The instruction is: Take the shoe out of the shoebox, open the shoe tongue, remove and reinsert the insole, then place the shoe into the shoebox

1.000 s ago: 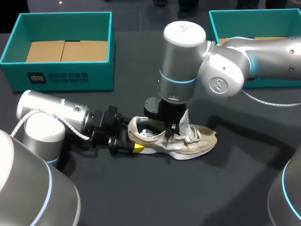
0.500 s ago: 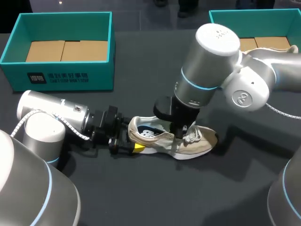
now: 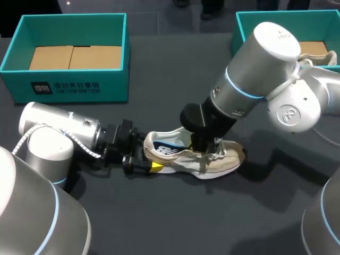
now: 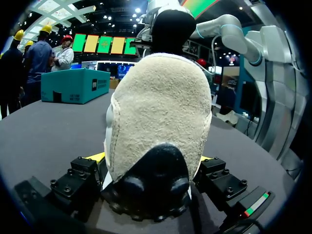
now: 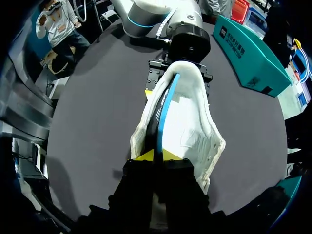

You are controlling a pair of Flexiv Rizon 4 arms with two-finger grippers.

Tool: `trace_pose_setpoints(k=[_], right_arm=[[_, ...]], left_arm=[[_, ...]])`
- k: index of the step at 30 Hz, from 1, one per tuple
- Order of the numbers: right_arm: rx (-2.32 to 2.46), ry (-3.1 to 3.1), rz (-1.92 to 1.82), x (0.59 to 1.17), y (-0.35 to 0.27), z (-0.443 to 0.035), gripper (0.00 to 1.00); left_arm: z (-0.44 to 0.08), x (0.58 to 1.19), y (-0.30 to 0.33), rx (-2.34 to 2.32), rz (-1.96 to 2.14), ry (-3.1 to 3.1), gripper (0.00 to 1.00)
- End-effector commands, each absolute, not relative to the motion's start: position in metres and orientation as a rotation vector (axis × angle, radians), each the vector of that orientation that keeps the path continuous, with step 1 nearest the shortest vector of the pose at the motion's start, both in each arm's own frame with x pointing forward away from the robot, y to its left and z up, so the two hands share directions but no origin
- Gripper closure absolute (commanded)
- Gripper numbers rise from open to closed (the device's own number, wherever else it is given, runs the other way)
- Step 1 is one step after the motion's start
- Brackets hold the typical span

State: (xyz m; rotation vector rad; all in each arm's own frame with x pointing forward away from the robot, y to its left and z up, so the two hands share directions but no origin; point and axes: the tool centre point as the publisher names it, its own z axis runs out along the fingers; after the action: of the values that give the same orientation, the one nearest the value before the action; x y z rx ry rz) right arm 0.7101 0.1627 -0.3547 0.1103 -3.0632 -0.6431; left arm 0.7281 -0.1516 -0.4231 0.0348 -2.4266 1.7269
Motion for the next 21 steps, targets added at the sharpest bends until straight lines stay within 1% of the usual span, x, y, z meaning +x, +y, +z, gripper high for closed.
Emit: trace_pose_setpoints(k=[1, 13, 21], right_arm=[[0.11, -3.055, -0.617, 0.717, 0.173, -0.355, 1.0], [0.01, -3.018, -0.707, 0.728, 0.149, -0.359, 1.0], [0.047, -3.004, -0.805, 0.728, 0.137, -0.354, 1.0]], left_arm=[[-0.428, 0.728, -0.155, 0.038, 1.726, -2.428, 1.0], [-0.428, 0.728, -0.155, 0.038, 1.726, -2.428, 1.0], [-0.428, 0.728, -0.155, 0.038, 1.726, -2.428, 1.0]])
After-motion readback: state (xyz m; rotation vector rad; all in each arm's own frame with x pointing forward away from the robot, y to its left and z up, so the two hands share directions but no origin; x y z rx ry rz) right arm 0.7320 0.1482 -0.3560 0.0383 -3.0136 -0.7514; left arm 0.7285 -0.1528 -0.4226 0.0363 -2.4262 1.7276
